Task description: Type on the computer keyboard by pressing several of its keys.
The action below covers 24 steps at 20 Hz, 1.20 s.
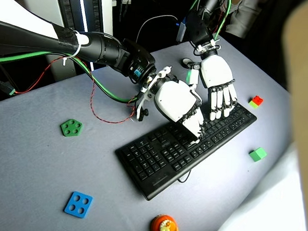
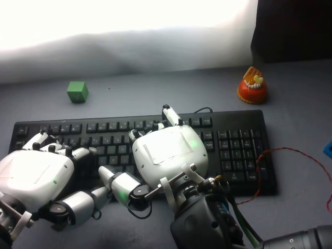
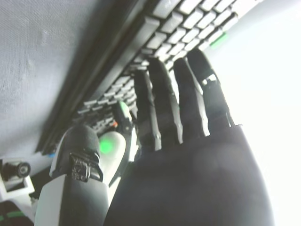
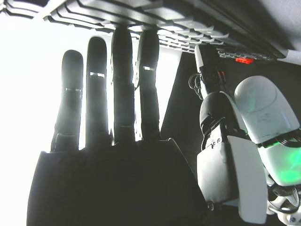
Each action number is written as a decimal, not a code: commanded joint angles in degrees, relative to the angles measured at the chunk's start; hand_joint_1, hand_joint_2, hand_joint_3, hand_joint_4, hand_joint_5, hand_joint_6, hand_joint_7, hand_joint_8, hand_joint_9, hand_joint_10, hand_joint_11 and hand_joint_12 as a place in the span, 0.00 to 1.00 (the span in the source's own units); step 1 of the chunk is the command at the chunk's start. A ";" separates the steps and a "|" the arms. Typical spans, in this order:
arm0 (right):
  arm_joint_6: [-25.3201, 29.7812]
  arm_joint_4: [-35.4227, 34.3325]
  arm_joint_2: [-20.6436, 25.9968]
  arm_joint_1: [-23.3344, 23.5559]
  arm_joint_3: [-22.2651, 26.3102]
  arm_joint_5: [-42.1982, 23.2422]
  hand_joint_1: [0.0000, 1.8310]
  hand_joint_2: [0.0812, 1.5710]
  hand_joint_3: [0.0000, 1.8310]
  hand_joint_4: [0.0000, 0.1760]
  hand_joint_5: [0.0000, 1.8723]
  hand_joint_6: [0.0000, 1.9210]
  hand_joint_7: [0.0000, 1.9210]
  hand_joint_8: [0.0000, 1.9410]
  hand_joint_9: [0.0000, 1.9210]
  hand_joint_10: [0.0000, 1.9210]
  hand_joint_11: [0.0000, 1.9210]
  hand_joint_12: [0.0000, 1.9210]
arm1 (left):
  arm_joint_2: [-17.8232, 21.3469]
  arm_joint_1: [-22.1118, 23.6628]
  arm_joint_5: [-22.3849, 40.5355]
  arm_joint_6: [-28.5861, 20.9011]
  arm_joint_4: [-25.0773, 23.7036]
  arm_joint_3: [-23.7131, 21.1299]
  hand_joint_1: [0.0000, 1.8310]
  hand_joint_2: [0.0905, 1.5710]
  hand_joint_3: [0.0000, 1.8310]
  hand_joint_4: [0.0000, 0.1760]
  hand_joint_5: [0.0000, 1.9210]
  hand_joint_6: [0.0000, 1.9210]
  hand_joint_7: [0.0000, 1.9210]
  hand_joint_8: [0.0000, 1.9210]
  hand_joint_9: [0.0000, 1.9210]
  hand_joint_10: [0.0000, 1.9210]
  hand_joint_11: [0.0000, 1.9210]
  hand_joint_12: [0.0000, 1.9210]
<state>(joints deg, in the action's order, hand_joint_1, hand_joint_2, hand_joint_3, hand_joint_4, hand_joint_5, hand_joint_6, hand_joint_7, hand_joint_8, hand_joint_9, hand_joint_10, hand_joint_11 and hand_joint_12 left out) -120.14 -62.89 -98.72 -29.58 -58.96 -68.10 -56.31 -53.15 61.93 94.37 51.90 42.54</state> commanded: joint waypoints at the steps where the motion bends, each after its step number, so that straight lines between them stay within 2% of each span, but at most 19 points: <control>1: -0.21 2.50 -0.32 -0.38 0.29 -0.72 0.00 0.74 0.00 0.00 0.24 0.15 0.50 0.03 0.37 0.40 0.00 0.81 | 0.00 -0.09 2.77 0.02 1.63 1.00 0.00 0.83 0.00 0.13 0.10 0.01 0.36 0.02 0.26 0.18 0.00 0.55; 2: -0.21 2.50 -0.30 -0.50 0.31 -0.82 0.00 0.74 0.00 0.00 0.40 0.14 0.43 0.00 0.26 0.42 0.04 0.85 | 0.02 -0.09 2.55 0.00 1.73 1.12 0.00 0.83 0.00 0.20 0.11 0.01 0.27 0.00 0.21 0.21 0.00 0.72; 3: -0.21 2.50 -0.26 -0.54 0.31 -0.88 0.00 0.74 0.00 0.00 0.40 0.14 0.43 0.00 0.26 0.42 0.04 0.85 | 0.04 -0.08 2.53 -0.02 1.74 1.13 0.00 0.83 0.00 0.20 0.11 0.01 0.27 0.00 0.21 0.21 0.00 0.72; 4: -0.22 2.51 -0.18 -0.54 0.30 -1.02 0.00 0.73 0.00 0.00 0.48 0.17 0.38 0.00 0.21 0.33 0.00 0.85 | 0.07 -0.08 2.49 -0.03 1.74 1.10 0.03 0.84 0.00 0.00 0.32 0.07 0.21 0.00 0.12 0.14 0.00 0.61; 5: -0.22 2.52 -0.15 -0.54 0.30 -1.16 0.00 0.73 0.00 0.00 0.48 0.17 0.38 0.00 0.21 0.33 0.00 0.85 | 0.11 -0.08 2.45 -0.03 1.74 1.05 0.03 0.84 0.00 0.00 0.32 0.07 0.21 0.00 0.12 0.14 0.00 0.61; 6: -0.22 2.53 -0.12 -0.53 0.29 -1.23 0.00 0.73 0.00 0.00 0.43 0.20 0.41 0.00 0.26 0.27 0.00 0.80 | 0.16 -0.12 2.45 -0.03 1.74 0.98 0.05 0.83 0.00 0.00 0.38 0.05 0.25 0.01 0.15 0.09 0.00 0.49; 7: -0.21 2.54 -0.10 -0.54 0.29 -1.27 0.00 0.73 0.00 0.00 0.43 0.20 0.41 0.00 0.26 0.27 0.00 0.80 | 0.17 -0.20 2.45 -0.04 1.74 0.94 0.05 0.83 0.00 0.00 0.38 0.05 0.25 0.01 0.15 0.09 0.00 0.49; 9: -0.21 2.57 -0.02 -0.61 0.29 -1.28 0.00 0.74 0.00 0.00 0.26 0.14 0.45 0.01 0.34 0.37 0.01 0.84 | 0.22 -0.32 2.45 -0.05 1.74 0.90 0.00 0.84 0.00 0.00 0.18 0.00 0.32 0.01 0.25 0.09 0.00 0.49; 10: -0.20 2.59 0.01 -0.61 0.28 -1.30 0.00 0.74 0.00 0.00 0.30 0.14 0.40 0.00 0.26 0.34 0.03 0.84 | 0.23 -0.32 2.45 -0.05 1.74 0.90 0.00 0.84 0.00 0.00 0.21 0.02 0.26 0.00 0.21 0.07 0.00 0.49; 11: -0.16 2.66 0.01 -0.61 0.27 -1.33 0.00 0.74 0.00 0.00 0.35 0.13 0.37 0.00 0.22 0.31 0.01 0.84 | 0.23 -0.34 2.45 -0.05 1.74 0.92 0.02 0.84 0.00 0.00 0.27 0.04 0.24 0.00 0.19 0.05 0.00 0.50; 13: 0.03 3.30 0.01 -0.59 0.27 -1.59 0.00 0.73 0.00 0.00 0.43 0.11 0.34 0.00 0.20 0.19 0.00 0.79 | 0.24 -0.39 2.46 -0.05 1.74 0.95 0.05 0.84 0.00 0.00 0.37 0.07 0.21 0.00 0.16 0.03 0.00 0.50; 14: 0.05 3.34 0.01 -0.56 0.27 -1.63 0.00 0.73 0.00 0.00 0.43 0.10 0.35 0.01 0.24 0.19 0.00 0.77 | 0.34 -0.37 2.46 -0.05 1.74 0.95 0.04 0.84 0.00 0.00 0.31 0.04 0.22 0.00 0.18 0.04 0.00 0.50; 16: 0.08 3.35 0.01 -0.56 0.27 -1.67 0.00 0.74 0.00 0.00 0.32 0.07 0.37 0.00 0.29 0.26 0.01 0.82 | 0.77 -0.16 2.46 -0.06 1.74 1.06 0.00 0.85 0.00 0.00 0.20 0.00 0.27 0.02 0.26 0.07 0.00 0.65; 17: 0.08 3.35 0.02 -0.59 0.27 -1.67 0.00 0.74 0.00 0.00 0.29 0.06 0.37 0.00 0.31 0.28 0.02 0.83 | 1.01 -0.07 2.48 -0.06 1.73 1.16 0.00 0.85 0.00 0.00 0.19 0.00 0.28 0.02 0.27 0.08 0.00 0.69; 18: 0.08 3.35 0.05 -0.63 0.28 -1.71 0.01 0.74 0.00 0.00 0.29 0.06 0.38 0.01 0.32 0.31 0.06 0.83 | 1.21 -0.05 2.69 -0.06 1.72 1.33 0.00 0.85 0.00 0.05 0.19 0.00 0.27 0.01 0.28 0.08 0.00 0.74; 20: 0.08 3.39 0.15 -0.64 0.29 -1.78 0.02 0.74 0.00 0.00 0.28 0.06 0.38 0.00 0.34 0.33 0.10 0.82 | 1.47 -0.11 2.80 -0.47 1.72 1.79 0.01 0.85 0.00 0.07 0.17 0.00 0.26 0.00 0.27 0.09 0.00 0.78; 22: 0.05 3.40 0.28 -0.58 0.32 -1.87 0.02 0.74 0.00 0.00 0.28 0.05 0.39 0.00 0.35 0.34 0.15 0.80 | 1.69 -0.16 3.31 -0.68 1.72 2.09 0.02 0.85 0.00 0.13 0.16 0.00 0.24 0.00 0.22 0.22 0.00 0.80; 24: -0.02 3.43 0.50 -0.39 0.44 -2.03 0.01 0.74 0.00 0.00 0.28 0.05 0.39 0.00 0.35 0.35 0.16 0.81 | 1.66 -1.01 7.57 -3.36 -0.77 2.47 0.01 0.85 0.00 0.12 0.17 0.00 0.24 0.00 0.18 0.31 0.00 0.81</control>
<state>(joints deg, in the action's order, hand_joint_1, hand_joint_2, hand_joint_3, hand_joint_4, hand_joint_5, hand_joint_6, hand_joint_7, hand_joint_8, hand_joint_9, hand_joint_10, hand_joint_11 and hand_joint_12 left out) -120.25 -62.41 -98.43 -29.95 -58.70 -67.92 -55.42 -54.24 62.92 90.89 51.90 44.60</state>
